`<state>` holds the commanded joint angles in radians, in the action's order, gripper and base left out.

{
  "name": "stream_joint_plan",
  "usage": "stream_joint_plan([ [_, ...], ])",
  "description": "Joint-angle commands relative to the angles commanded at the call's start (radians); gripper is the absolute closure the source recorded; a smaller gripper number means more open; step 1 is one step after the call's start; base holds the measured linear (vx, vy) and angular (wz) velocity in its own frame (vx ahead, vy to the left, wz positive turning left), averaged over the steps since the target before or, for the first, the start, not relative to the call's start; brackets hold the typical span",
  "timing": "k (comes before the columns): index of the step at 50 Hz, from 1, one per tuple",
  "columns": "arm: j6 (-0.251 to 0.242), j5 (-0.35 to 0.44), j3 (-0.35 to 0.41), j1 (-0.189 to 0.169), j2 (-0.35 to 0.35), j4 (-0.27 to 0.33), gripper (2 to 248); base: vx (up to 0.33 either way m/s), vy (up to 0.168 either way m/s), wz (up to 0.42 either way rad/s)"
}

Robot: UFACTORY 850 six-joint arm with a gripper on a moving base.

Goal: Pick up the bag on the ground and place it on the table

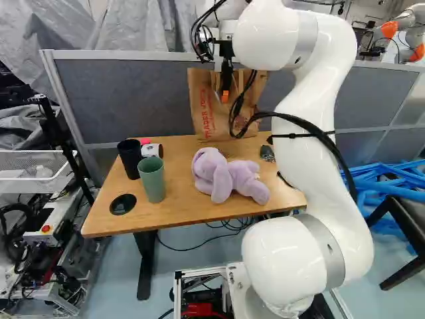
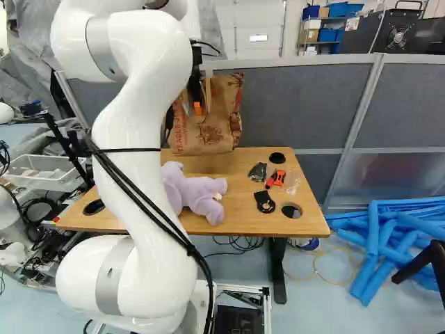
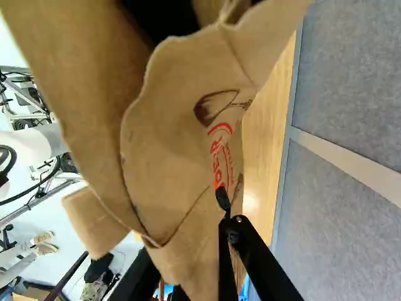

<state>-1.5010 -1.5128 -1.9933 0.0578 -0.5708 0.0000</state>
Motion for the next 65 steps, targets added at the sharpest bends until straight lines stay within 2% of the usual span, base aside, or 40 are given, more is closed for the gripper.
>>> stream_joint_plan([
  [35,0.000,0.000,-0.137,0.024,-0.172,0.000,229,0.000,0.000,0.000],
  [65,0.000,0.000,-0.145,0.026,-0.233,0.000,229,0.000,0.000,0.000],
])
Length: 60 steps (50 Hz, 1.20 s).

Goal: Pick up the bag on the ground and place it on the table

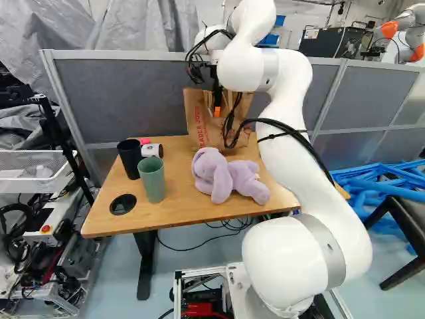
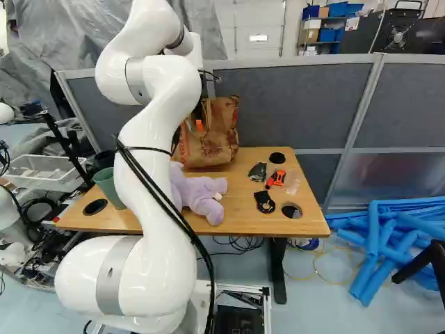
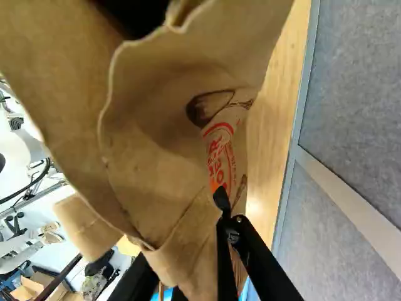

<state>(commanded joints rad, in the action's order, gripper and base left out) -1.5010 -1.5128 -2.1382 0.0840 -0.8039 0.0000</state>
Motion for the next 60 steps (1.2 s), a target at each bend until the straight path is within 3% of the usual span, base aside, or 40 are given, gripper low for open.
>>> stream_joint_plan([
  [17,0.000,0.000,0.000,0.000,-0.001,0.000,228,0.000,0.000,0.000],
  [18,0.000,0.000,0.000,0.000,-0.001,0.000,204,0.000,0.000,0.000],
  [23,0.000,0.000,0.000,0.000,-0.001,0.000,204,0.000,0.000,0.000],
  [24,0.000,0.000,0.000,0.000,-0.001,0.000,170,0.000,0.000,0.000],
  [28,0.000,0.000,0.000,0.000,-0.001,0.000,170,0.000,0.000,0.000],
  [29,0.000,0.000,0.000,0.000,-0.001,0.000,135,0.000,0.000,0.000],
  [33,0.000,0.000,0.000,0.000,-0.001,0.000,135,0.000,0.000,0.000],
  [34,0.000,0.000,0.000,0.000,-0.001,0.000,89,0.000,0.000,0.000],
  [39,0.000,0.000,0.000,0.000,0.004,0.000,89,0.000,0.000,0.000],
  [40,0.000,0.000,0.000,0.000,0.006,0.000,53,0.000,0.000,0.000],
  [45,0.000,0.000,0.000,0.000,0.017,0.000,53,0.000,0.000,0.000],
  [46,0.000,0.000,0.000,0.000,0.019,0.000,16,0.000,0.000,0.000],
  [50,0.000,0.000,-0.001,0.000,0.028,0.000,16,0.000,0.000,0.000],
  [51,0.000,0.000,-0.001,0.000,0.030,0.000,3,0.000,0.000,0.000],
  [60,0.000,0.000,-0.003,0.000,0.050,0.000,3,0.000,0.000,0.000],
])
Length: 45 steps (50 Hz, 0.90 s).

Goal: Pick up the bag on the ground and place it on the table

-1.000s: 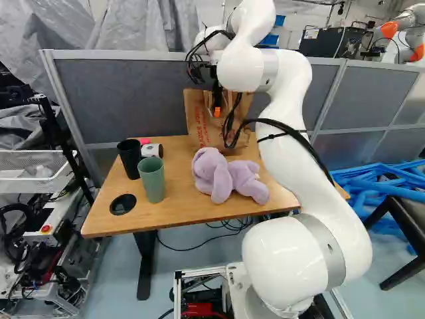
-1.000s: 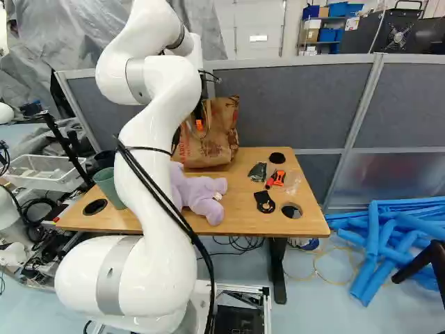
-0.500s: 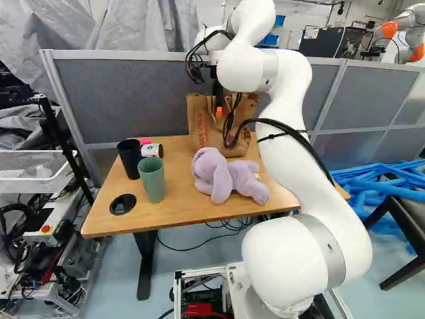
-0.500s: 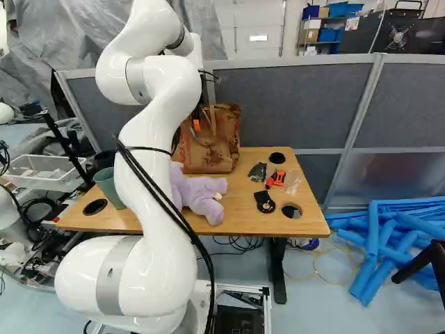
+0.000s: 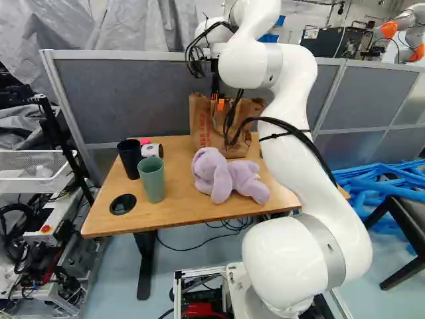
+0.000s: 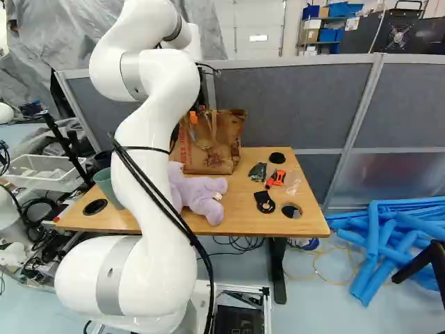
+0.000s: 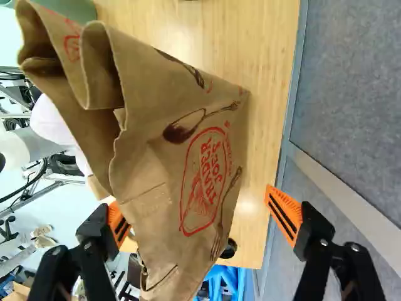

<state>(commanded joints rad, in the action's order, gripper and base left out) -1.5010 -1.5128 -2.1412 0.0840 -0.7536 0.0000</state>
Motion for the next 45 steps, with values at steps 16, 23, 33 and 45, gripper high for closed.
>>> stream_joint_plan([
  [16,0.000,0.000,-0.006,0.000,0.034,0.000,3,0.000,0.000,0.000],
  [23,0.000,0.000,-0.010,0.000,0.049,0.000,3,0.000,0.000,0.000],
  [33,0.000,0.000,-0.016,0.000,0.069,0.000,3,0.000,0.000,0.000],
  [45,0.000,0.000,-0.026,0.000,0.091,0.000,3,0.000,0.000,0.000],
])
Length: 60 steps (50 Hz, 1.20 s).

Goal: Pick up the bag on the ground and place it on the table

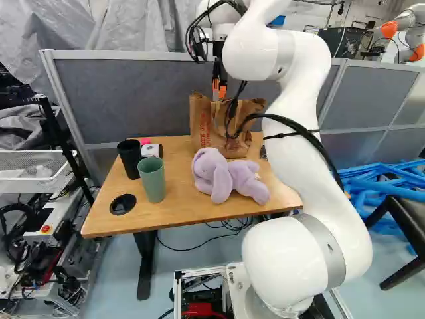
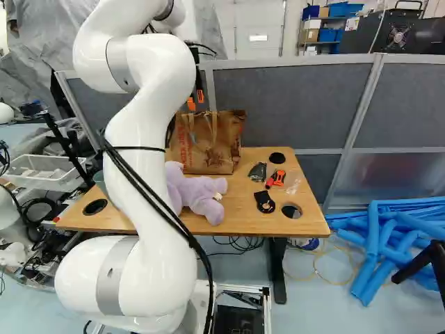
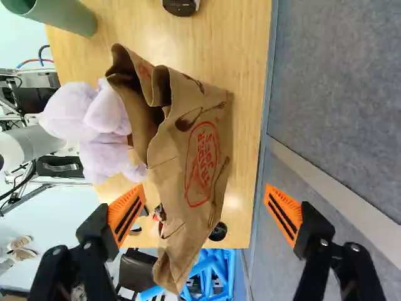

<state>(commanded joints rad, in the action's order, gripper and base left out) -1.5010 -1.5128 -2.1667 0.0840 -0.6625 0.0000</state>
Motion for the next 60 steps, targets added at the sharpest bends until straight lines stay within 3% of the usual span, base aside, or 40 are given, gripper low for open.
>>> stream_joint_plan([
  [60,0.000,0.000,-0.068,0.000,0.086,0.000,3,0.000,0.000,0.000],
])
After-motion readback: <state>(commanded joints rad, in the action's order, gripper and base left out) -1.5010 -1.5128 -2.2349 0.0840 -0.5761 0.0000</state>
